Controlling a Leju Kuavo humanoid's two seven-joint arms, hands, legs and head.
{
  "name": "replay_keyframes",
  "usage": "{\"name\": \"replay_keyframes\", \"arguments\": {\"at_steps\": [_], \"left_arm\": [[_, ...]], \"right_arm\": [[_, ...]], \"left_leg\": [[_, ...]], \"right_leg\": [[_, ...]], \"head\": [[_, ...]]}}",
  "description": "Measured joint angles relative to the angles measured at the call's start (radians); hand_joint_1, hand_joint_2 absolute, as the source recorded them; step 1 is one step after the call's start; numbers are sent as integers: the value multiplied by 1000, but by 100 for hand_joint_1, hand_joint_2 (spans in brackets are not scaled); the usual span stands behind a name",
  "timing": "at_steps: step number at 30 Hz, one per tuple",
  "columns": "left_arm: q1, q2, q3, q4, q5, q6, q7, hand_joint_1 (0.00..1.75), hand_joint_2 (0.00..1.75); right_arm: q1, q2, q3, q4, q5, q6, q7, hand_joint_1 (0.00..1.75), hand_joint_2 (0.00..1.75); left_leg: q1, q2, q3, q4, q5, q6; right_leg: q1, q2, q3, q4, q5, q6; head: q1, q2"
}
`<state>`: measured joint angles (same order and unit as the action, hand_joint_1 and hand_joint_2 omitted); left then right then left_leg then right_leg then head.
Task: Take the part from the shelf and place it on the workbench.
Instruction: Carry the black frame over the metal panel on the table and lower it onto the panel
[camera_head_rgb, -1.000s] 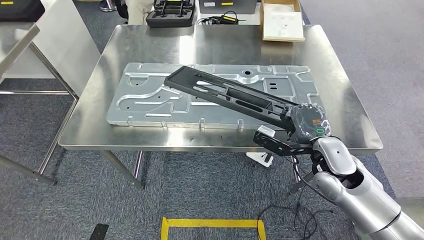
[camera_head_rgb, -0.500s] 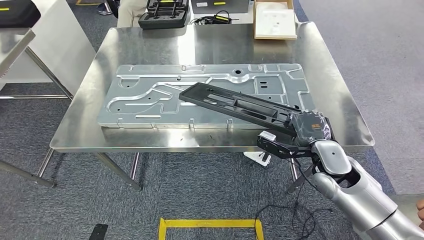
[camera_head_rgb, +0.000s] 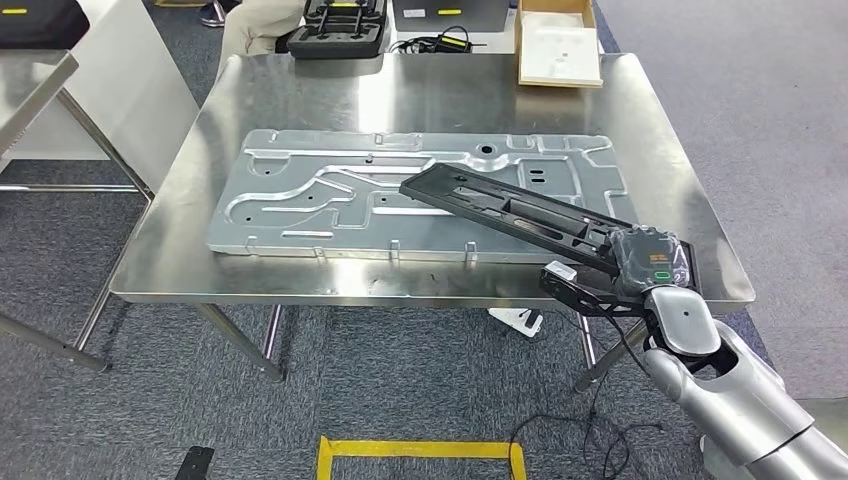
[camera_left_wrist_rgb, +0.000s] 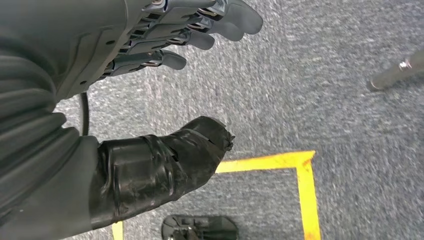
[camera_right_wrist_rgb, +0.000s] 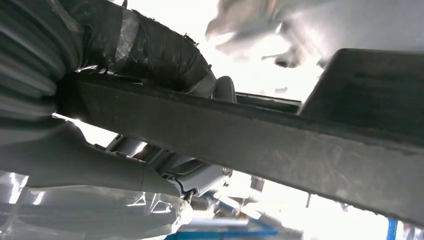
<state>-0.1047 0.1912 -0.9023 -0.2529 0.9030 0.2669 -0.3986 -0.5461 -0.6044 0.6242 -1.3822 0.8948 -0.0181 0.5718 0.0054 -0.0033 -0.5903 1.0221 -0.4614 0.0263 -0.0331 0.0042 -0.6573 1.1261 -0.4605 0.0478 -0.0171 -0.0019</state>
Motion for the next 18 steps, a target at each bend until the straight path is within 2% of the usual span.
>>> {"name": "replay_keyframes", "arguments": {"at_steps": [2,4,6,7,9,10,11,12,13,15,16,18], "left_arm": [[-1,2,0,0,-1,-5,-1,0,175],[0,2,0,0,-3,-5,-1,0,175],[0,1,0,0,-7,-1,-1,0,175],[-1,1,0,0,-8,1,-1,0,175],[-2,0,0,0,-10,4,-1,0,175],[-2,-1,0,0,-10,5,-1,0,175],[-1,-2,0,0,-10,5,0,0,175],[0,-3,0,0,-10,5,0,0,175],[0,-3,0,0,-10,6,0,0,175],[-1,-3,0,0,-10,7,0,0,175],[-1,-2,0,0,-10,9,0,0,175],[-3,-2,0,0,-10,11,0,0,175]], "right_arm": [[2,-1,-14,-8,25,-41,-1,175,175],[3,-2,-27,-21,53,-71,-1,175,175],[3,-2,-35,-39,71,-80,-4,175,175],[3,-2,-39,-48,76,-81,-5,175,175],[3,-1,-45,-63,78,-81,-7,175,175],[3,-1,-46,-68,78,-81,-7,175,175],[3,-1,-47,-72,78,-81,-8,175,175],[3,-1,-48,-76,78,-81,-8,175,175],[3,-1,-48,-80,78,-80,-8,175,175],[2,-1,-50,-89,78,-80,-8,175,175],[1,-1,-51,-93,79,-80,-8,175,175],[-1,0,-52,-100,81,-78,-10,175,175]], "left_leg": [[-2,-1,-12,21,-11,-12],[-2,-2,-18,24,-12,-18],[1,-1,-27,46,-30,-25],[2,-1,-42,80,-51,-29],[3,-1,-96,196,-110,-35],[3,-1,-125,255,-132,-36],[3,-1,-145,292,-138,-35],[2,-1,-147,291,-124,-31],[1,-1,-132,254,-93,-26],[-5,-1,-70,121,-28,-9],[-10,-2,-45,68,-11,-2],[-18,-2,-26,27,-8,5]], "right_leg": [[0,3,21,-47,6,-10],[3,5,18,-46,6,-29],[3,5,18,-48,8,-42],[2,5,18,-49,9,-47],[5,5,18,-50,8,-52],[7,5,18,-50,8,-53],[10,5,18,-50,7,-54],[13,5,19,-50,7,-55],[15,5,21,-50,6,-55],[18,5,24,-51,6,-55],[18,6,24,-52,6,-54],[16,7,24,-57,9,-46]], "head": [[0,0],[1,0],[0,0],[-1,0],[-3,0],[-3,0],[-3,0],[-3,0],[-3,0],[-2,0],[-2,0],[-2,0]]}}
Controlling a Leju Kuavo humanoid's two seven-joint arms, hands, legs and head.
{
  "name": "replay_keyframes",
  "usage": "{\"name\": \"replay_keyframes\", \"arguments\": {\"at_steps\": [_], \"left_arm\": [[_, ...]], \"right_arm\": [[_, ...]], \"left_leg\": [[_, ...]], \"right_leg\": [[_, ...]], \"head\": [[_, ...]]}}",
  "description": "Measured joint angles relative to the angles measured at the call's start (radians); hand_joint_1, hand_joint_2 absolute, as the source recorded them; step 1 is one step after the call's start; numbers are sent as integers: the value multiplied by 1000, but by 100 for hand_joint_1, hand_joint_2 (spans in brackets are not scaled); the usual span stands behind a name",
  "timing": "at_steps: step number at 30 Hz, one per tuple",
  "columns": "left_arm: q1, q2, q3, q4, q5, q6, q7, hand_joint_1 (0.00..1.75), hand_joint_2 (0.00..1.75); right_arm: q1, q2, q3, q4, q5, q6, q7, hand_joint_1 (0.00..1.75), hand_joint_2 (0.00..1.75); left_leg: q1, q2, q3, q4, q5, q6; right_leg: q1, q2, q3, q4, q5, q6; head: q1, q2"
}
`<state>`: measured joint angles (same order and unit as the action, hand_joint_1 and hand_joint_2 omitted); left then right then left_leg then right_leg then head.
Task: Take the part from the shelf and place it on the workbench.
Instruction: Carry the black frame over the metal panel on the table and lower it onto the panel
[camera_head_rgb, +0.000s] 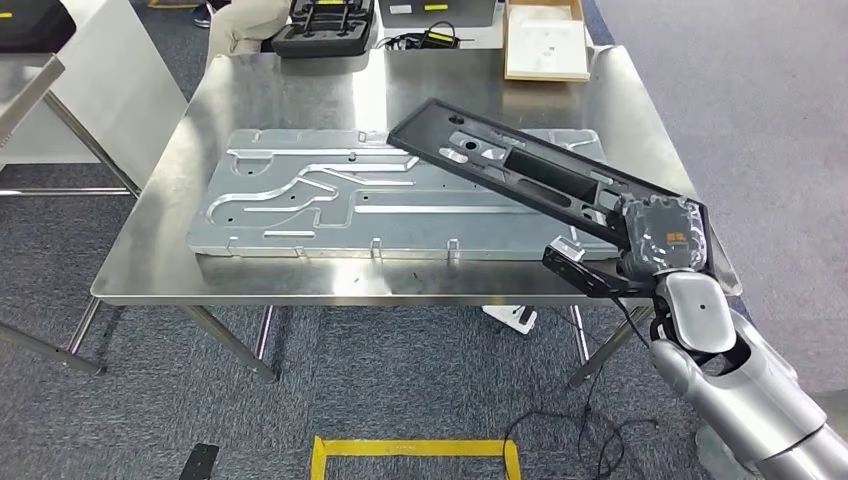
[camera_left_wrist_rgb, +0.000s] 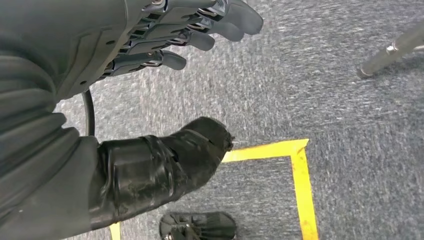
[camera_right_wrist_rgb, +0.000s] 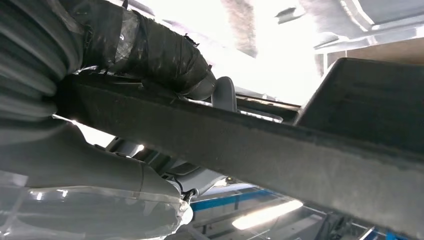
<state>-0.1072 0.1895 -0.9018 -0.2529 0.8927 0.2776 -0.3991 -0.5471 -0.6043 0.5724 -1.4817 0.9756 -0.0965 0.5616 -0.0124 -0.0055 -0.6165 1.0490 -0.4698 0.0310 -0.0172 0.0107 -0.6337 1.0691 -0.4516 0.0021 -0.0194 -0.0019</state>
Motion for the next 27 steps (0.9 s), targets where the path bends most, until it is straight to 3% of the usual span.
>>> {"name": "replay_keyframes", "arguments": {"at_steps": [3,5,7,8,9,11,13,14,19,21,23,24,25,27], "left_arm": [[1,-1,0,0,0,2,0,0,175],[1,-2,0,-1,0,3,0,0,175],[0,-3,0,-1,0,4,0,0,175],[1,-4,0,-1,0,4,1,0,175],[1,-5,0,-1,0,4,1,0,175],[2,-8,0,-1,0,4,2,0,175],[1,-9,0,-1,0,4,4,0,175],[1,-9,0,-1,0,4,6,0,175],[1,-8,0,-1,-1,4,15,0,175],[0,-7,0,-1,-1,5,17,0,175],[1,-8,0,-1,-1,4,19,0,175],[2,-8,0,-1,-1,4,21,0,175],[3,-8,0,-1,-1,4,22,0,175],[3,-8,0,-1,-1,4,25,0,175]], "right_arm": [[-1,1,0,-8,5,6,-9,175,175],[-2,2,0,-10,7,10,-14,175,175],[-1,3,0,-10,7,14,-16,175,175],[0,4,0,-10,7,17,-17,175,175],[1,5,0,-10,7,20,-18,175,175],[1,6,0,-10,6,26,-22,175,175],[0,9,0,-10,4,28,-28,175,175],[0,11,0,-11,4,28,-29,175,175],[3,15,0,-12,-5,27,-42,175,175],[2,18,0,-13,-11,27,-52,175,175],[3,22,0,-13,-12,27,-59,175,175],[5,24,1,-13,-13,27,-62,175,175],[6,26,1,-13,-13,27,-64,175,175],[9,28,1,-13,-14,27,-68,175,175]], "left_leg": [[4,2,15,-28,12,6],[9,3,27,-45,20,12],[7,3,29,-46,19,17],[6,3,30,-45,16,18],[6,2,30,-42,14,19],[7,0,31,-34,5,16],[6,-1,28,-20,-6,8],[4,-2,26,-15,-10,3],[4,-1,16,9,-31,-14],[7,-1,-28,100,-73,-25],[11,0,-102,223,-112,-32],[12,0,-128,257,-111,-33],[13,0,-136,253,-90,-33],[13,0,-101,147,-9,-26]], "right_leg": [[-1,-2,0,3,-5,16],[0,-5,-32,76,-46,21],[0,-6,-89,192,-95,23],[0,-6,-110,230,-102,24],[-1,-6,-116,234,-91,25],[-2,-7,-77,144,-30,26],[-1,-7,-24,35,7,22],[0,-6,-10,6,10,18],[0,-5,1,-8,3,-6],[-1,-6,10,-12,-1,-14],[0,-7,15,-12,-6,-19],[0,-6,18,-12,-9,-19],[0,-6,23,-12,-13,-19],[1,-5,35,-13,-21,-17]], "head": [[1,0],[3,0],[4,0],[4,0],[4,0],[4,0],[3,0],[2,0],[-1,0],[-5,0],[-8,0],[-8,0],[-8,0],[-8,0]]}}
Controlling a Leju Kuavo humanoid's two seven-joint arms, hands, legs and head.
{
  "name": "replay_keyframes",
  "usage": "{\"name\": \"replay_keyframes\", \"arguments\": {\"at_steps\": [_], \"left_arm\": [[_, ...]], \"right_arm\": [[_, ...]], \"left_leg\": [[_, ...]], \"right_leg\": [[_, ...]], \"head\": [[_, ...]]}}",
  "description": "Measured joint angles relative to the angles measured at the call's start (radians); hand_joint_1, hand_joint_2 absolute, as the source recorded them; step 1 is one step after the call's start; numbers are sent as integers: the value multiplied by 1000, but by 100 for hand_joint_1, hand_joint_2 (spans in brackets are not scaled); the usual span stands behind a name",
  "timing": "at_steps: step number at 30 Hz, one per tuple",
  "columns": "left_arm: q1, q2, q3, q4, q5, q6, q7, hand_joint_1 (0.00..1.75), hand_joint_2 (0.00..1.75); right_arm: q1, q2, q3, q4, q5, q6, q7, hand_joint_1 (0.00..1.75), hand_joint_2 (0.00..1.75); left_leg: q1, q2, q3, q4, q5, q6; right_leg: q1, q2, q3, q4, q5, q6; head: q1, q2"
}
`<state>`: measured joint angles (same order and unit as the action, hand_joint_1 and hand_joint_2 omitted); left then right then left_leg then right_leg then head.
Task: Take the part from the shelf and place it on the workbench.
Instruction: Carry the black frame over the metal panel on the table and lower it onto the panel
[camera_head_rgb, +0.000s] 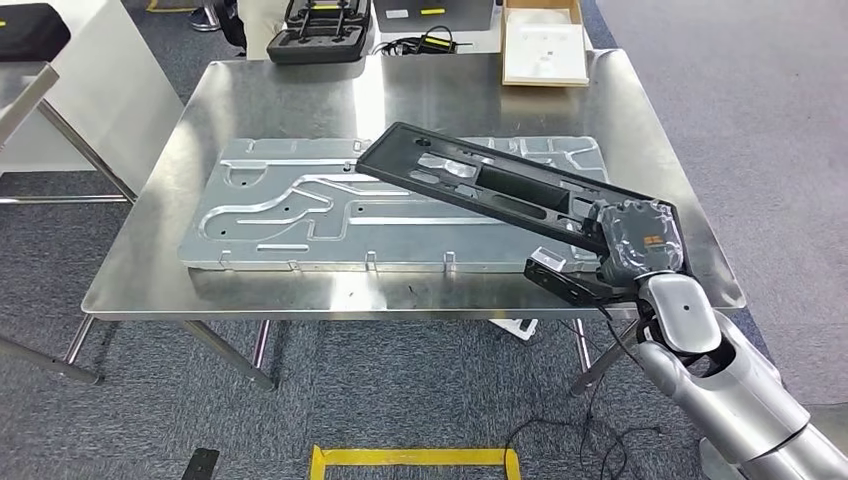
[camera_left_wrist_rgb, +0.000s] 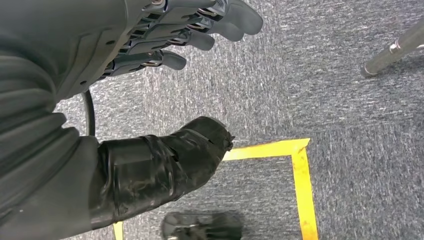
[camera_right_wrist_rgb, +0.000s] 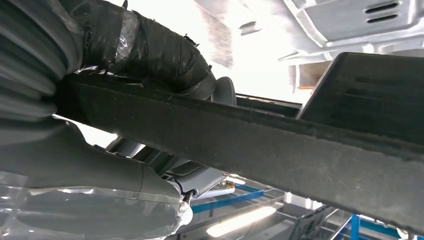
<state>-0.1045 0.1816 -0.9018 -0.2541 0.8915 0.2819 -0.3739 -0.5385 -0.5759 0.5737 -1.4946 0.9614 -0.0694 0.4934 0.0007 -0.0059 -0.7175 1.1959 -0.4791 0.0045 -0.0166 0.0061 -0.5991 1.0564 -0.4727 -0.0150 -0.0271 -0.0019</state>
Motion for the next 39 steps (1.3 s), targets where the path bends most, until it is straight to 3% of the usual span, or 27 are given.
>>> {"name": "replay_keyframes", "arguments": {"at_steps": [2,3,7,9,11,12,13,14,16,18,21,23,26,28,29,32,33,35,37,39], "left_arm": [[-1,2,0,0,0,0,2,0,175],[-1,3,0,0,0,0,3,0,175],[-1,3,0,0,0,8,8,0,175],[-1,4,0,0,-1,11,12,0,175],[-3,4,0,0,-1,12,13,0,175],[-2,4,0,0,-1,12,14,0,175],[-1,4,0,0,-1,12,14,0,175],[0,4,0,0,-1,12,14,0,175],[1,3,0,0,-1,12,15,0,175],[-1,4,0,0,-1,12,17,0,175],[-1,7,0,0,4,7,22,0,175],[-1,8,0,0,8,-14,22,0,175],[-2,9,0,0,9,-47,18,0,175],[1,8,0,0,9,-60,13,0,175],[2,8,0,0,9,-63,10,0,175],[1,10,0,0,9,-65,0,0,175],[0,10,0,0,9,-63,-3,0,175],[0,11,0,0,13,-60,-9,0,175],[0,11,1,0,22,-62,-16,0,87],[1,11,3,0,30,-65,-21,0,0]], "right_arm": [[0,2,0,0,-2,0,-1,175,175],[0,4,0,0,-4,0,-2,175,175],[4,8,1,1,-13,1,-10,175,175],[6,10,1,2,-15,0,-16,175,175],[12,11,2,5,-16,0,-18,175,175],[16,11,2,6,-16,0,-18,175,175],[20,12,2,8,-16,1,-18,175,175],[22,12,2,10,-16,1,-18,175,175],[23,12,3,12,-16,1,-18,175,175],[22,14,3,12,-16,1,-18,175,175],[25,16,4,15,-17,6,-18,175,175],[25,16,4,16,-19,12,-19,175,175],[25,18,6,20,-31,28,-22,175,175],[26,19,9,27,-35,39,-23,175,175],[27,20,12,32,-37,44,-23,131,131],[28,20,14,43,-50,54,-20,0,0],[28,20,14,46,-56,57,-17,0,0],[29,19,14,52,-65,62,-13,0,0],[33,17,14,56,-69,65,-11,0,0],[34,14,14,59,-70,66,-11,0,0]], "left_leg": [[-3,-1,50,-116,49,8],[-6,-2,65,-148,54,11],[-5,-1,90,-182,47,24],[-1,0,109,-195,45,35],[-4,0,120,-196,36,43],[-4,0,125,-195,31,45],[-4,-1,131,-194,25,45],[-4,-2,138,-192,18,44],[-5,-4,150,-183,0,38],[-8,-5,153,-170,-15,29],[-9,-5,151,-167,-22,18],[-8,-3,139,-137,-45,9],[-2,-2,49,34,-112,-8],[1,-1,1,99,-110,-12],[2,-1,1,79,-83,-12],[0,-2,71,-105,19,-3],[-2,-2,90,-147,32,2],[-8,-3,102,-173,30,9],[-4,-2,110,-184,36,20],[0,0,119,-197,41,32]], "right_leg": [[1,2,8,-3,-6,5],[1,3,10,-5,-8,9],[2,1,13,-5,-18,31],[3,-2,-26,75,-53,35],[4,-2,-102,206,-95,36],[4,-2,-133,249,-99,37],[3,-2,-148,258,-84,38],[2,-2,-145,231,-53,39],[-1,-3,-96,107,24,38],[0,-3,-56,18,53,32],[1,-1,-50,4,46,18],[-2,0,-43,-3,44,9],[-2,-2,-35,-6,38,0],[-2,-2,-31,-6,34,-2],[-2,-1,-27,-6,32,-2],[-2,2,-17,-7,26,4],[-2,3,-16,-9,26,8],[-2,5,-16,-13,27,20],[-2,3,-14,-11,23,32],[-1,0,-38,45,-12,37]], "head": [[0,0],[1,0],[2,0],[5,0],[5,0],[5,0],[6,0],[6,0],[6,0],[5,0],[4,0],[1,0],[-3,0],[-3,0],[-3,0],[-3,0],[-3,0],[-3,0],[-2,0],[0,0]]}}
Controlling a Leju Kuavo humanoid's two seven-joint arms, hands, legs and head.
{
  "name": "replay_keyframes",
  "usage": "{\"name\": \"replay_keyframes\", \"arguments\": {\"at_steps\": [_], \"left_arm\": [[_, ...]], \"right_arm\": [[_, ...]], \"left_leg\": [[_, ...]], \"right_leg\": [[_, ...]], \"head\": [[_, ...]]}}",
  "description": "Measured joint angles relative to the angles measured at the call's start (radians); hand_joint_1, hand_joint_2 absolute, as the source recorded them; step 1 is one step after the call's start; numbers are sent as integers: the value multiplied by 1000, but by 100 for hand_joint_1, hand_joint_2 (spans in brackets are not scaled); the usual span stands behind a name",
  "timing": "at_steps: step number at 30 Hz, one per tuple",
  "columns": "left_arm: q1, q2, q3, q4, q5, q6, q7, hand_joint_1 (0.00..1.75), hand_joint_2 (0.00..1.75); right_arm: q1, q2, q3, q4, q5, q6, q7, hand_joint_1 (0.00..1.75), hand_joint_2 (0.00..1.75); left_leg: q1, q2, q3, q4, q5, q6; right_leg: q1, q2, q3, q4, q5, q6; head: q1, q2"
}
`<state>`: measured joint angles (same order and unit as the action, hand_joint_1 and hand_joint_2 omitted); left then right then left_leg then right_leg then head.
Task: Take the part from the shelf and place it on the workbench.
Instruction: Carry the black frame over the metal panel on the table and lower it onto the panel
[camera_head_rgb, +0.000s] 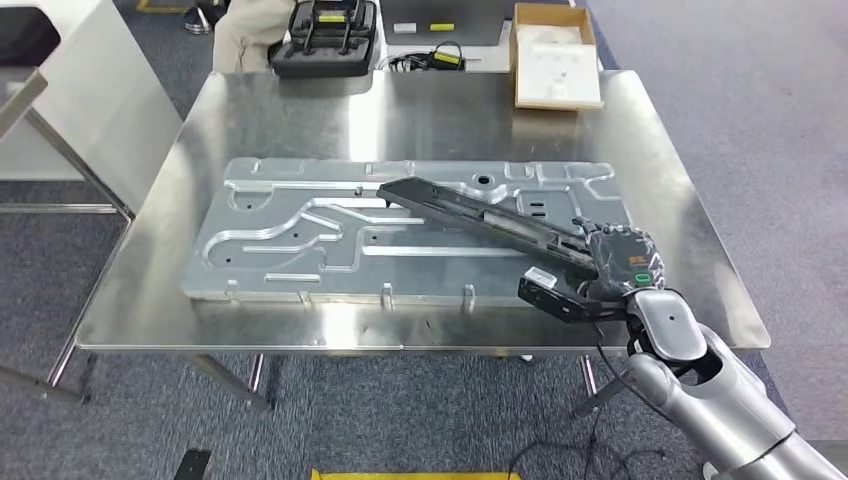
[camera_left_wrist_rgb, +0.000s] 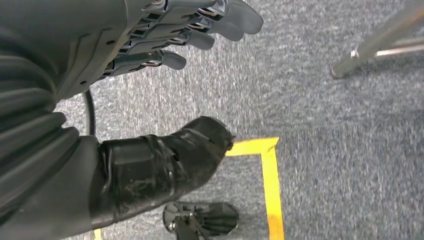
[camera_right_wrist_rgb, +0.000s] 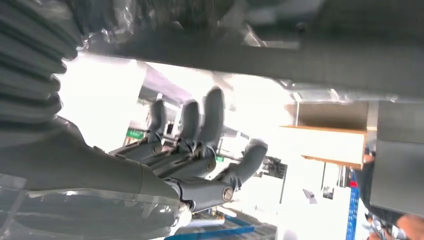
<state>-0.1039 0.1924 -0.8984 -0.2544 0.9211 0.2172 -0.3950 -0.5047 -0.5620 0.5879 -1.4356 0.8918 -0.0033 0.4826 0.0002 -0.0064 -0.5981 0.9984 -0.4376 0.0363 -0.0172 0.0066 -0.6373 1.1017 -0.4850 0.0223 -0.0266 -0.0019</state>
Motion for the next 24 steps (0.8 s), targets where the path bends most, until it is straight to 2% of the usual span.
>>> {"name": "replay_keyframes", "arguments": {"at_steps": [2,3,4,5,7,8,10,13,14,15,17,18,19,20,21,22,24], "left_arm": [[0,0,1,0,2,8,-1,0,0],[0,0,2,0,2,15,-1,0,0],[0,-1,2,0,3,24,2,0,0],[0,-2,2,0,5,33,7,0,0],[1,-5,3,0,9,47,22,0,0],[0,-6,3,0,10,53,30,0,0],[0,-6,3,0,9,61,41,0,0],[1,-5,3,0,9,67,50,0,0],[1,-5,3,0,9,68,51,0,0],[0,-4,4,0,9,69,53,0,0],[0,-5,4,0,10,68,59,0,0],[1,-5,4,0,10,67,62,0,0],[2,-6,4,0,11,65,65,0,0],[3,-6,4,0,11,63,67,0,0],[4,-6,4,0,12,62,68,0,0],[3,-6,4,0,12,61,68,0,0],[2,-5,4,0,12,61,69,0,0]], "right_arm": [[3,-2,0,4,0,1,2,0,0],[7,-2,0,7,0,1,4,0,0],[10,-2,0,9,0,1,7,0,0],[12,-3,0,10,1,2,10,0,0],[11,-4,0,11,5,2,18,0,0],[9,-4,0,10,9,2,23,0,0],[7,-4,0,9,17,1,33,0,0],[5,-4,0,7,24,-3,42,0,0],[5,-4,-1,5,24,-6,44,0,0],[4,-4,-2,2,24,-12,46,0,0],[4,-4,-5,-3,15,-38,50,0,0],[4,-4,-6,-5,8,-54,50,0,0],[5,-4,-7,-6,-1,-69,50,0,0],[5,-4,-9,-8,-8,-80,50,0,0],[6,-4,-10,-10,-12,-85,50,0,0],[5,-4,-11,-13,-14,-88,50,0,0],[5,-4,-14,-19,-19,-92,50,0,0]], "left_leg": [[-2,1,2,-1,-1,6],[-3,1,2,0,-2,8],[-4,1,2,2,-3,8],[-4,1,1,5,-5,8],[-3,1,1,18,-13,4],[-4,1,-2,28,-19,-1],[-7,0,-8,39,-26,-9],[-7,0,-11,44,-30,-21],[-6,0,-17,59,-41,-27],[-5,1,-31,91,-63,-33],[-1,1,-85,208,-123,-43],[1,1,-113,267,-145,-46],[2,1,-132,305,-152,-47],[3,1,-134,305,-140,-47],[3,1,-117,267,-111,-45],[3,1,-86,201,-74,-42],[0,0,-27,78,-29,-35]], "right_leg": [[-1,-1,-58,122,-58,1],[-1,-1,-86,175,-76,3],[-2,-1,-99,200,-75,4],[-2,-2,-94,187,-57,5],[-3,-3,-39,74,3,5],[-3,-3,-10,18,23,2],[-1,-2,16,-36,30,-5],[1,-1,17,-39,32,-21],[-1,-1,18,-41,33,-26],[-3,-1,19,-43,34,-30],[-3,-2,19,-44,34,-35],[-2,-3,19,-44,34,-35],[-2,-3,19,-44,34,-35],[-2,-2,19,-44,34,-35],[-2,-2,20,-44,34,-35],[-2,-1,21,-44,33,-34],[-1,0,23,-45,33,-30]], "head": [[1,0],[1,0],[1,0],[1,0],[1,0],[1,0],[0,0],[-1,0],[-2,0],[-4,0],[-7,0],[-8,0],[-7,0],[-7,0],[-7,0],[-7,0],[-7,0]]}}
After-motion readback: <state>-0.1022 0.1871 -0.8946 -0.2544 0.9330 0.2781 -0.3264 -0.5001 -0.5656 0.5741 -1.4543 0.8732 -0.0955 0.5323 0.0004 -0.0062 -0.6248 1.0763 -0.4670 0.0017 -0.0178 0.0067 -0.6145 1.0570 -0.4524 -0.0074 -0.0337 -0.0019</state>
